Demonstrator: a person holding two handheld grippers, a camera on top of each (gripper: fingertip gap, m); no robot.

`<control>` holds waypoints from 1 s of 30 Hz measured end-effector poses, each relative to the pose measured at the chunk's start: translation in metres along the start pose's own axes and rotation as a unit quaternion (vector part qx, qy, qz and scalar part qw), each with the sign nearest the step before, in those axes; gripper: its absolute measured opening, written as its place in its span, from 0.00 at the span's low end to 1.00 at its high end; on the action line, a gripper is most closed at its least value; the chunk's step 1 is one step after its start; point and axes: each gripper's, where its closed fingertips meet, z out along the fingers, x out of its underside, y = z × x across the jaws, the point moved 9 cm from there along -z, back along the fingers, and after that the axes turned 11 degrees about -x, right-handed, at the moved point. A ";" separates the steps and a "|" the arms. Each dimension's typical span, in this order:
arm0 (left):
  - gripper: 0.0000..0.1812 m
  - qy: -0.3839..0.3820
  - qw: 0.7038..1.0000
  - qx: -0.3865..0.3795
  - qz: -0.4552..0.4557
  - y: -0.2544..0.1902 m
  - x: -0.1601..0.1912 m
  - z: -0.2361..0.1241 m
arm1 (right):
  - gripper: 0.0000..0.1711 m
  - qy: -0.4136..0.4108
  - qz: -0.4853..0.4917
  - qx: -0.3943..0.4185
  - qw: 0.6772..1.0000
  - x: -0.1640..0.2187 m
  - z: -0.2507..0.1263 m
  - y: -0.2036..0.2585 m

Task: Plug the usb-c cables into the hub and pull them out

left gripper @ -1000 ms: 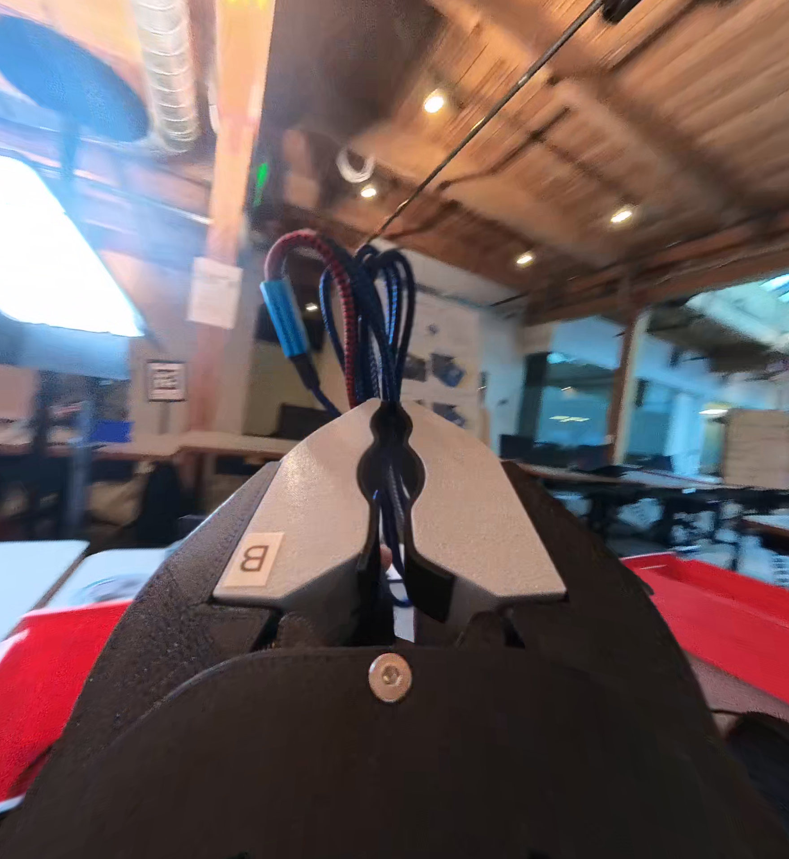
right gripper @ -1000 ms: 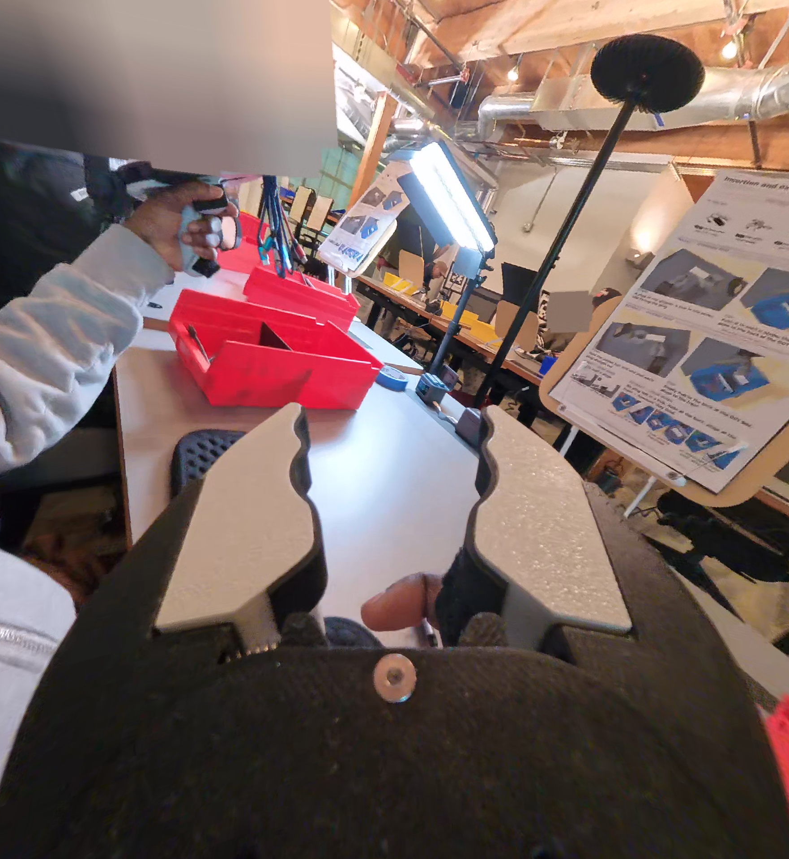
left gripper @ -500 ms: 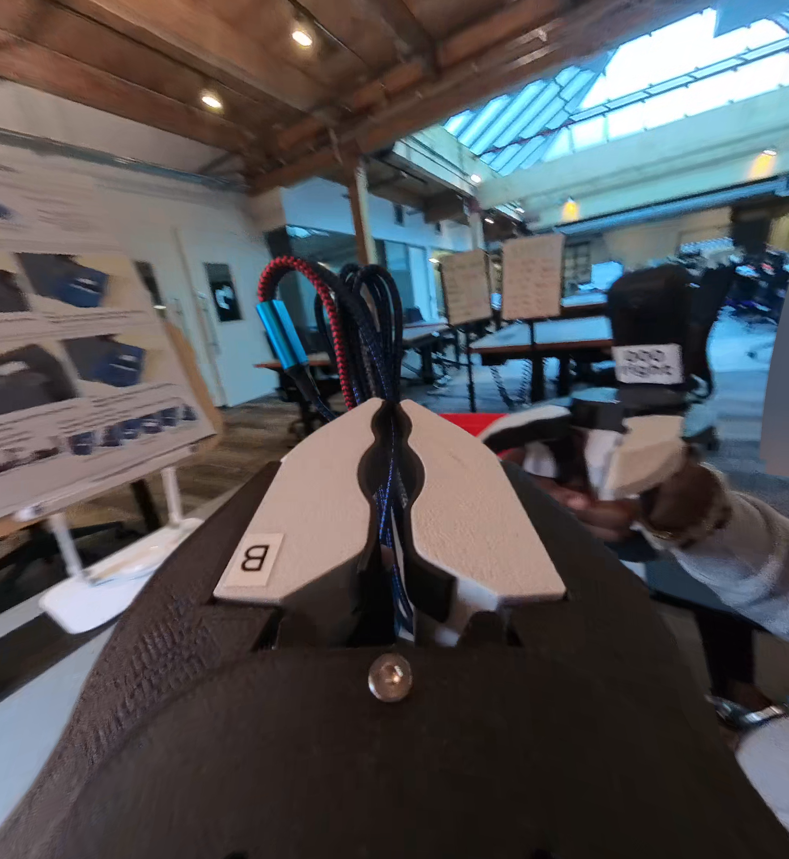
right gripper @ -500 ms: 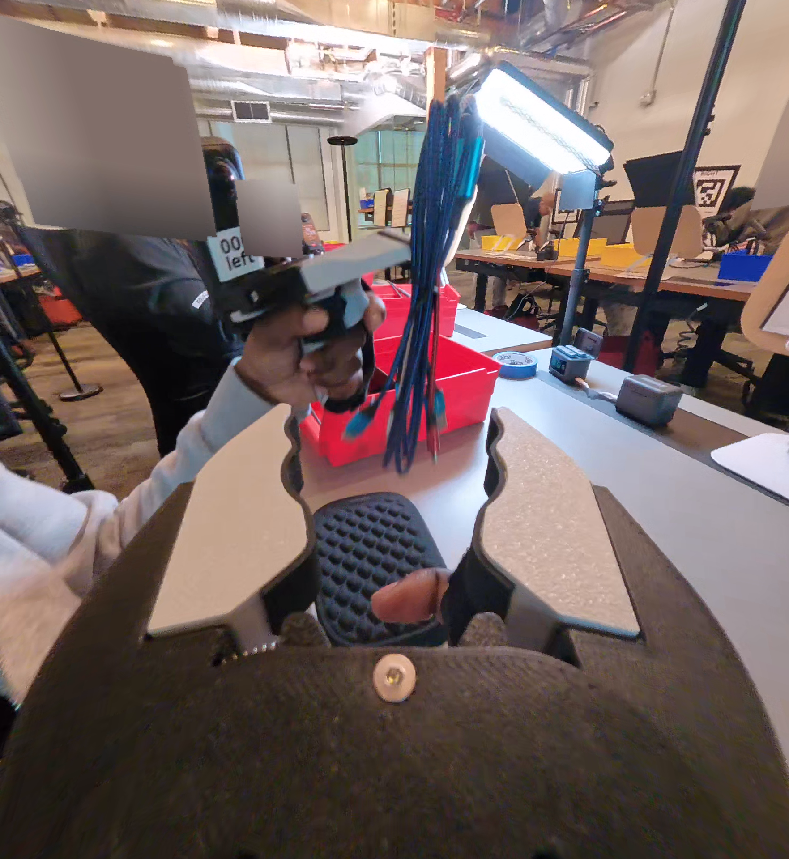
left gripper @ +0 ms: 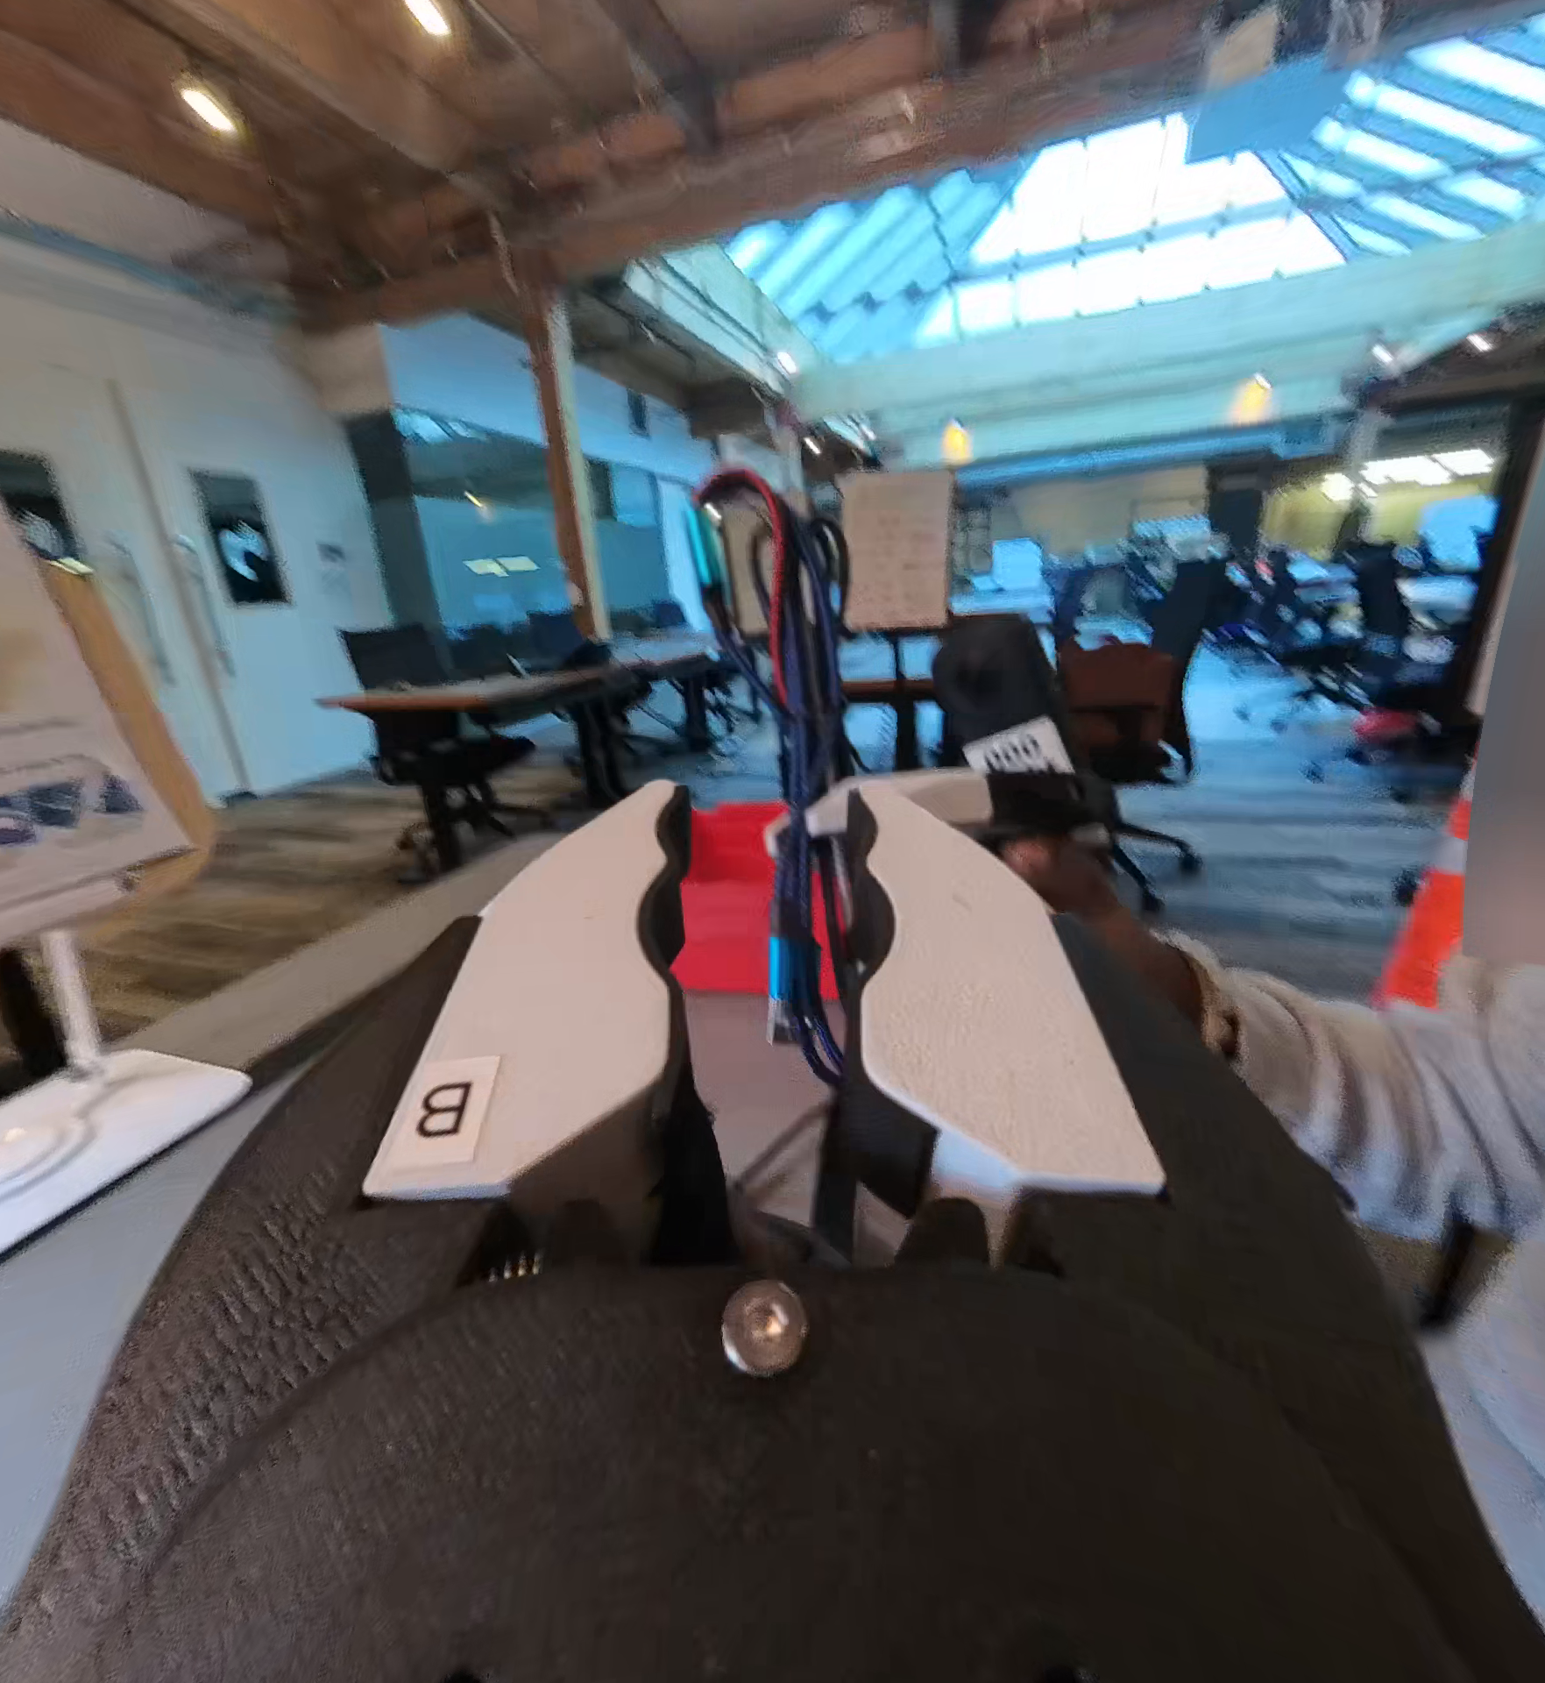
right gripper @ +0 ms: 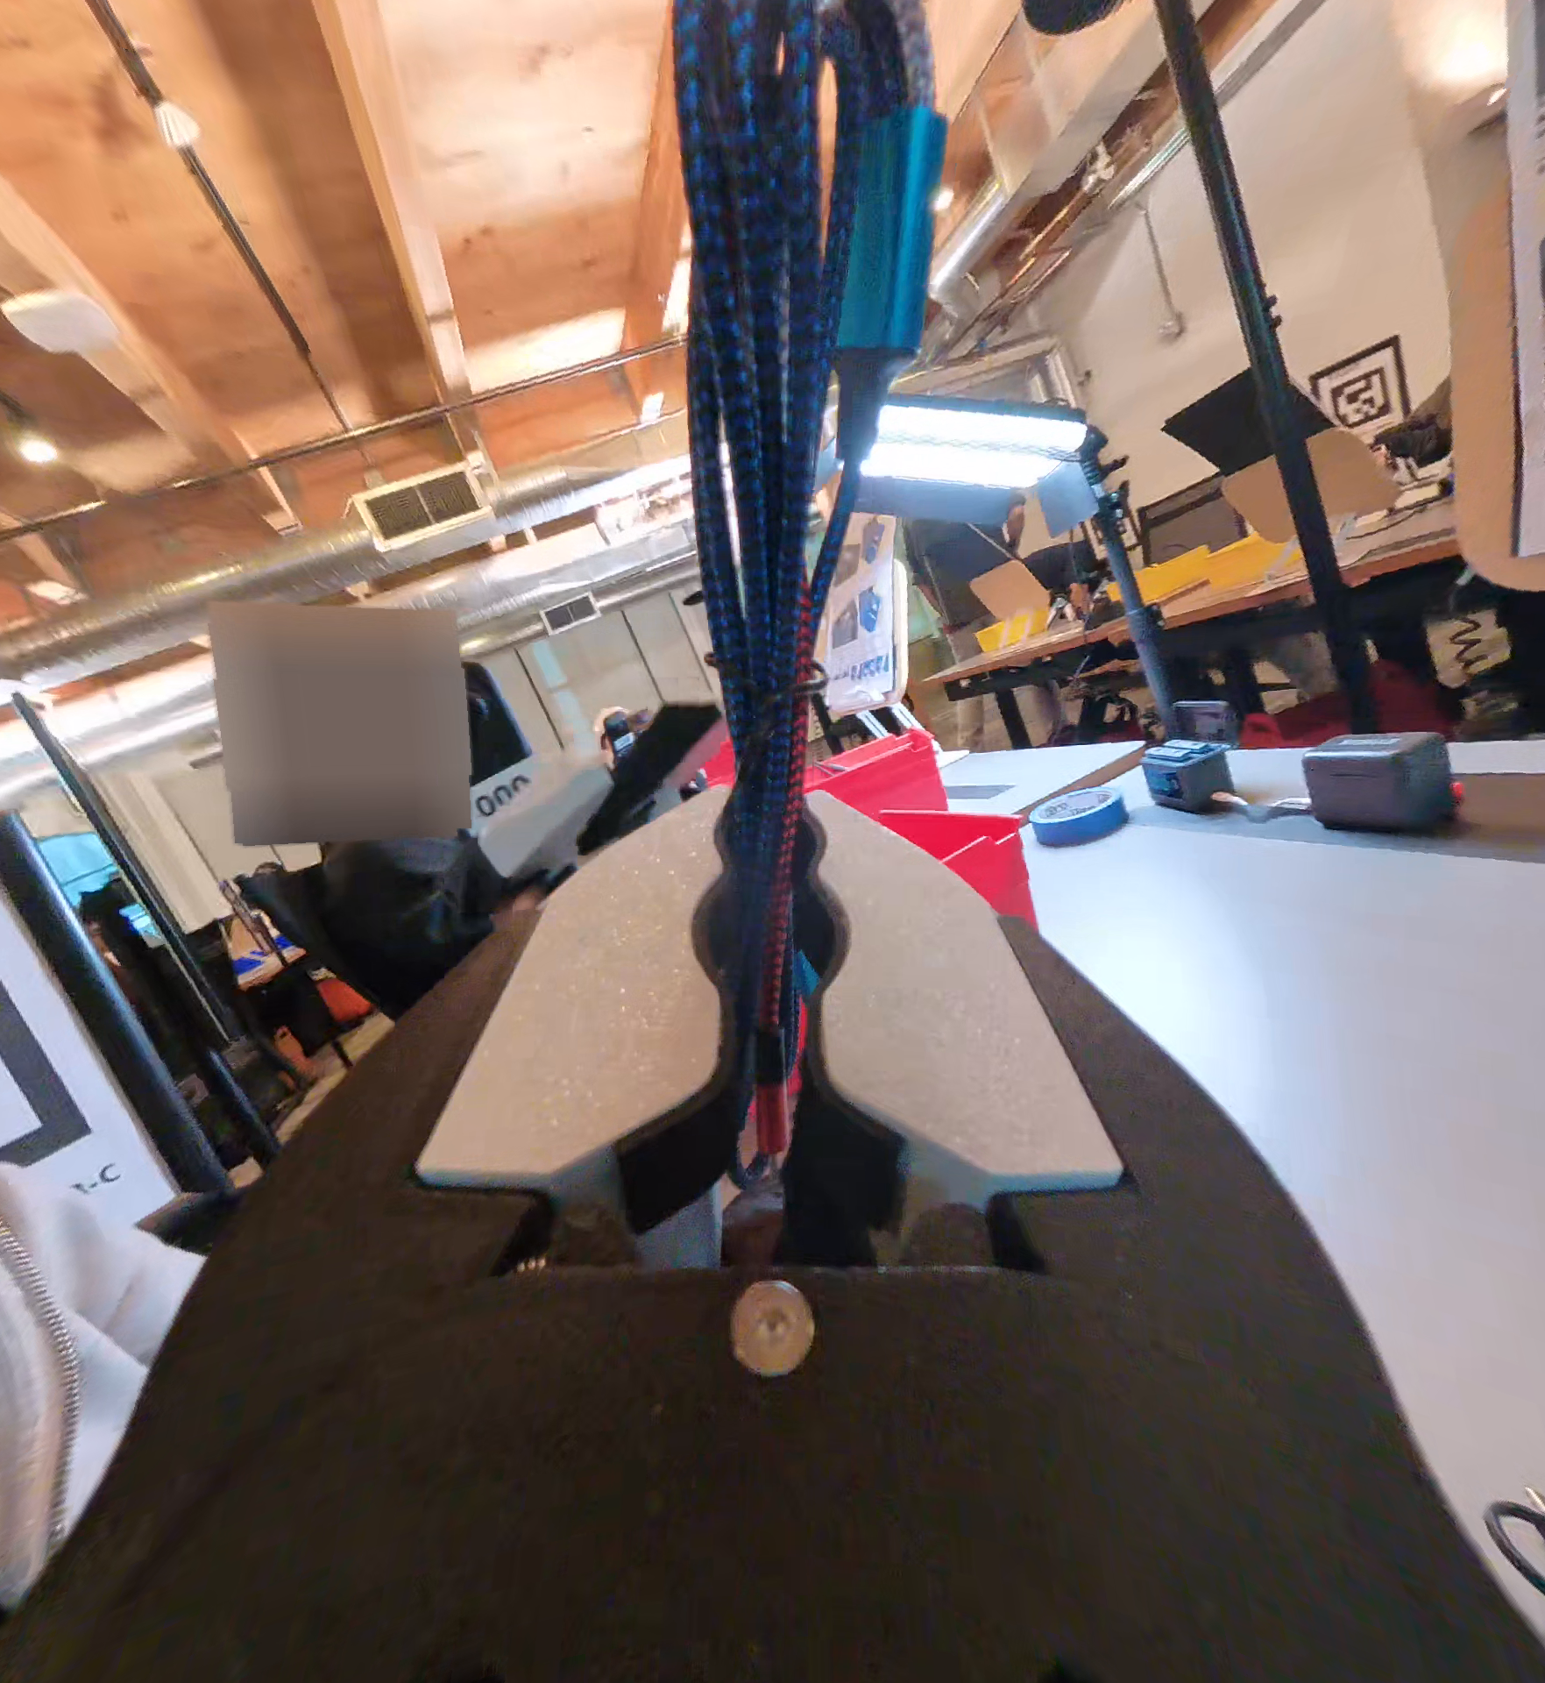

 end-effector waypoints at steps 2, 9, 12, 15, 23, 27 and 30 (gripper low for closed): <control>0.20 0.056 0.998 0.039 0.013 -0.007 0.011 0.008 | 0.05 0.010 0.000 -0.011 1.000 0.001 0.001 0.002; 0.04 0.118 0.985 0.012 0.125 -0.017 0.025 0.018 | 0.06 0.119 -0.026 -0.016 0.992 -0.004 -0.003 0.000; 0.03 0.129 0.984 0.014 0.125 -0.015 0.024 0.016 | 0.06 0.151 -0.068 -0.006 0.986 -0.004 -0.004 0.002; 0.02 0.103 0.986 -0.010 0.129 -0.007 0.014 0.005 | 0.04 0.129 -0.084 0.033 0.988 -0.011 -0.010 -0.003; 0.00 0.067 0.996 0.045 -0.031 0.003 0.003 -0.003 | 0.05 0.185 -0.061 0.092 0.976 0.004 -0.007 -0.022; 0.00 0.071 0.967 0.123 -0.210 0.011 0.014 0.006 | 0.05 0.241 -0.096 0.131 0.957 0.015 -0.007 -0.032; 0.01 0.119 0.985 0.055 -0.113 0.021 0.027 0.007 | 0.04 0.196 -0.088 0.118 0.969 0.017 -0.004 -0.034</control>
